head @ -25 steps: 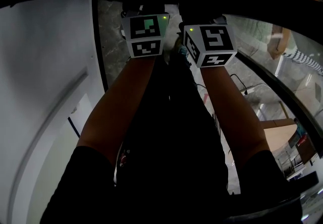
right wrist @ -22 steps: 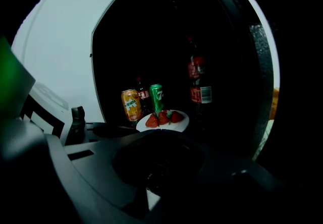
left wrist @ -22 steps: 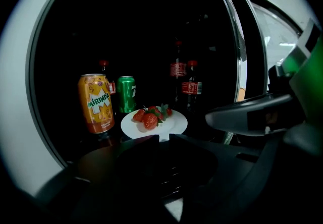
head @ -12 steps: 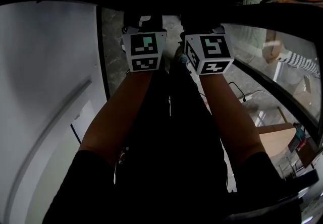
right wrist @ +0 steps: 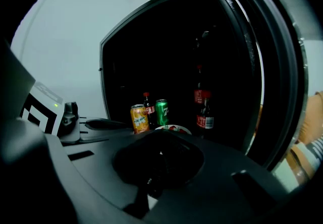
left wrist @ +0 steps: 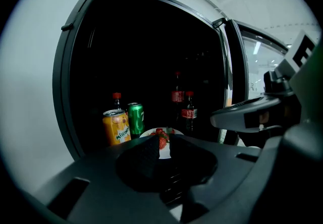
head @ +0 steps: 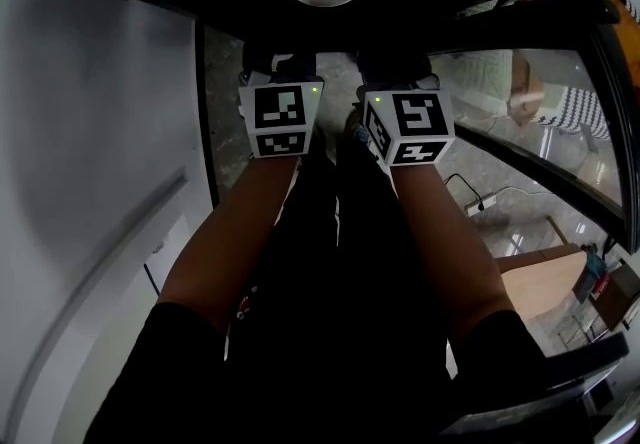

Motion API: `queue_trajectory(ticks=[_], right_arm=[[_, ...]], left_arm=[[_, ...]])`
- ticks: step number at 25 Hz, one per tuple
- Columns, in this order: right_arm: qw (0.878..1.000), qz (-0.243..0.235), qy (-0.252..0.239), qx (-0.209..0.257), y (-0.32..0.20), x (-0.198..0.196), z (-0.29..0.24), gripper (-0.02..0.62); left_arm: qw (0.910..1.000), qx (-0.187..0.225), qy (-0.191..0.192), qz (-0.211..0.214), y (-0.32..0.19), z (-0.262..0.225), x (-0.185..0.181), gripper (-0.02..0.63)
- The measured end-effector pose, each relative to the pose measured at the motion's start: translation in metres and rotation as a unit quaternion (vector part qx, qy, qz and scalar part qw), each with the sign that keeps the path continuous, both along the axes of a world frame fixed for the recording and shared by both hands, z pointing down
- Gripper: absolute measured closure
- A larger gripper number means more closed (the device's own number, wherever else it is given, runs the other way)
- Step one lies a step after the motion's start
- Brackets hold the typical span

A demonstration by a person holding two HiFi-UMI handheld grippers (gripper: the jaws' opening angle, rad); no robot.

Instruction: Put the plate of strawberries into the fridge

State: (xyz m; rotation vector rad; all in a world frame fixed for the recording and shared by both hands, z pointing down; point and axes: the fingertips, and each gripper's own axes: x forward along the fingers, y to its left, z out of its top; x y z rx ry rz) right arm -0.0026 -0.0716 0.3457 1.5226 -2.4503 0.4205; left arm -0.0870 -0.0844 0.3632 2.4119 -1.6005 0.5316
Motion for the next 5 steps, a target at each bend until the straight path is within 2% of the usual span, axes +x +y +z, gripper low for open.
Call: queue_trajectory(ticks=[5], right_arm=[[1.0,0.003,0.007,0.006,-0.0001,-0.0027,-0.0046,0.592]], left_arm=[[0.9999,0.012,0.005,0.009,-0.0048,-0.0087,-0.0005,0.543]])
